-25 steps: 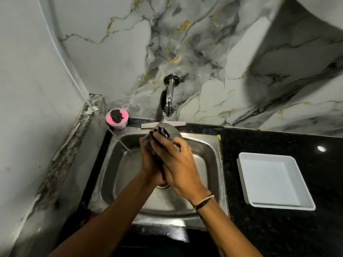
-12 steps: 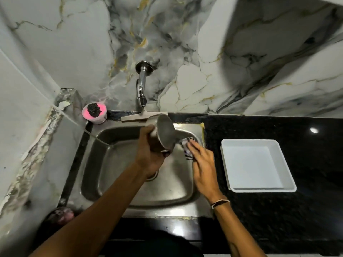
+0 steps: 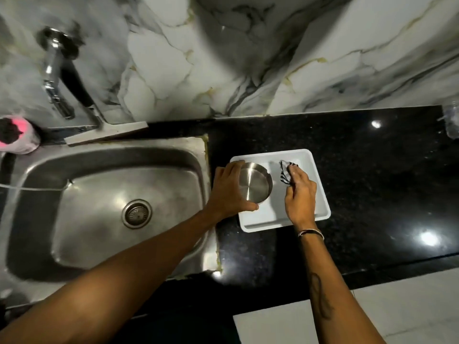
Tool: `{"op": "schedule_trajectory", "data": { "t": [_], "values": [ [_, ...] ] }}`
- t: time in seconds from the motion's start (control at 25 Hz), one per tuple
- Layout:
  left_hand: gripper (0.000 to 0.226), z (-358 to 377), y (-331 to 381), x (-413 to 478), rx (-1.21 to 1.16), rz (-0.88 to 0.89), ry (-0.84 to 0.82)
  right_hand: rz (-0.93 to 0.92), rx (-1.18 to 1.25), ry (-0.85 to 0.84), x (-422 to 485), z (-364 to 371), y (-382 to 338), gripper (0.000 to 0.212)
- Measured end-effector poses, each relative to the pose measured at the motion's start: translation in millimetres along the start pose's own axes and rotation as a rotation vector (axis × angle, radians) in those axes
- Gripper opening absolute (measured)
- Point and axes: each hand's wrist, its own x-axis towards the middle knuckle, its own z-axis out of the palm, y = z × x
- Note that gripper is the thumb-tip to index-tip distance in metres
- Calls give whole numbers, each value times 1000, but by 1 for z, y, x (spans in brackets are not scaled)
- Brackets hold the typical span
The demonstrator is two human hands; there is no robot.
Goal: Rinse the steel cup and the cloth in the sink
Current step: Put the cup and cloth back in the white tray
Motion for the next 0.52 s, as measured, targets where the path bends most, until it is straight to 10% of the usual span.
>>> {"op": "schedule_trajectory", "data": {
  "t": [0.52],
  "values": [
    [140,72,-6,75,358,112,-205,-142,-447,-248,48,36,93,61]
  ]
}}
